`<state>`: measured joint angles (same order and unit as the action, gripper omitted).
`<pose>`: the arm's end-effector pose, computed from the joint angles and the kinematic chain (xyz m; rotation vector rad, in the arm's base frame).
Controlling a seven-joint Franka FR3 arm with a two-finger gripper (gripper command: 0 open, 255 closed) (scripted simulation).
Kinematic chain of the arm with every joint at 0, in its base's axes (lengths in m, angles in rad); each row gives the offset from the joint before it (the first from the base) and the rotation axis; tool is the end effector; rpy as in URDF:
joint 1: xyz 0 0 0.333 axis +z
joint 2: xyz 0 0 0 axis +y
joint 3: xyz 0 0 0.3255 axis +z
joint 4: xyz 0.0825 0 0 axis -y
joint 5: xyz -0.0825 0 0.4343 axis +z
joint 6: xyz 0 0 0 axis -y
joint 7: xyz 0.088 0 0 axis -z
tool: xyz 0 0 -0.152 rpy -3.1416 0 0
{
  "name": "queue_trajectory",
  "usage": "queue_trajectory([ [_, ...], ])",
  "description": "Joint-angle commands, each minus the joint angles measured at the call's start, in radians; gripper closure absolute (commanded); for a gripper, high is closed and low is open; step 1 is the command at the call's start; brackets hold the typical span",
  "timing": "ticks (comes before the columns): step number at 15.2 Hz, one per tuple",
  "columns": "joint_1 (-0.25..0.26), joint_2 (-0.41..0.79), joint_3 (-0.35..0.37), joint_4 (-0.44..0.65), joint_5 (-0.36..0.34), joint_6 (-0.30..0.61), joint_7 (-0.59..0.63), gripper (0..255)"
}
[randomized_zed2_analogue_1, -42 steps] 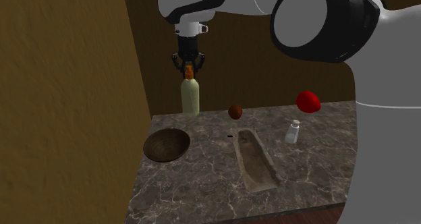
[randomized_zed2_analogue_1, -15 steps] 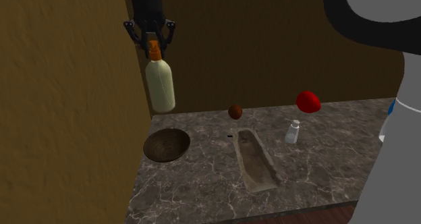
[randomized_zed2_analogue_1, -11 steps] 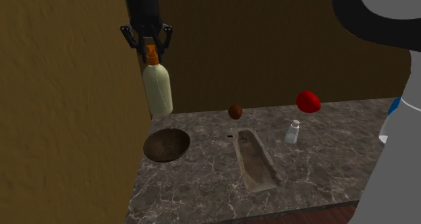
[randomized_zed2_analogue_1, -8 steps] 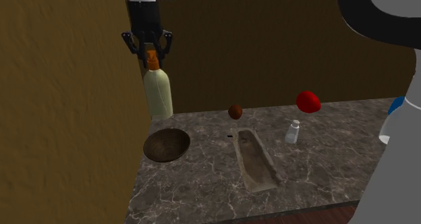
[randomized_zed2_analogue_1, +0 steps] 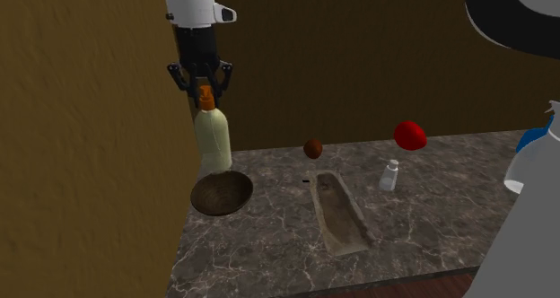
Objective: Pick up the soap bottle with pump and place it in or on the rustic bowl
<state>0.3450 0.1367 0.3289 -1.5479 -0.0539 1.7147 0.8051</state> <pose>0.5255 0.3965 0.5320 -3.1165 0.2000 -0.0532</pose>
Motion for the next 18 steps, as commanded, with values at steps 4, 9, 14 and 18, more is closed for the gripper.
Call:
queue_trajectory([
  [4, -0.002, -0.004, -0.001, -0.072, 0.001, 0.070, 0.001, 255],
  [9, -0.003, -0.004, -0.002, -0.140, 0.000, 0.137, 0.002, 255],
  [14, -0.004, 0.003, -0.003, -0.205, -0.003, 0.208, 0.005, 255],
  [18, -0.004, 0.003, -0.003, -0.205, -0.003, 0.208, 0.005, 255],
])
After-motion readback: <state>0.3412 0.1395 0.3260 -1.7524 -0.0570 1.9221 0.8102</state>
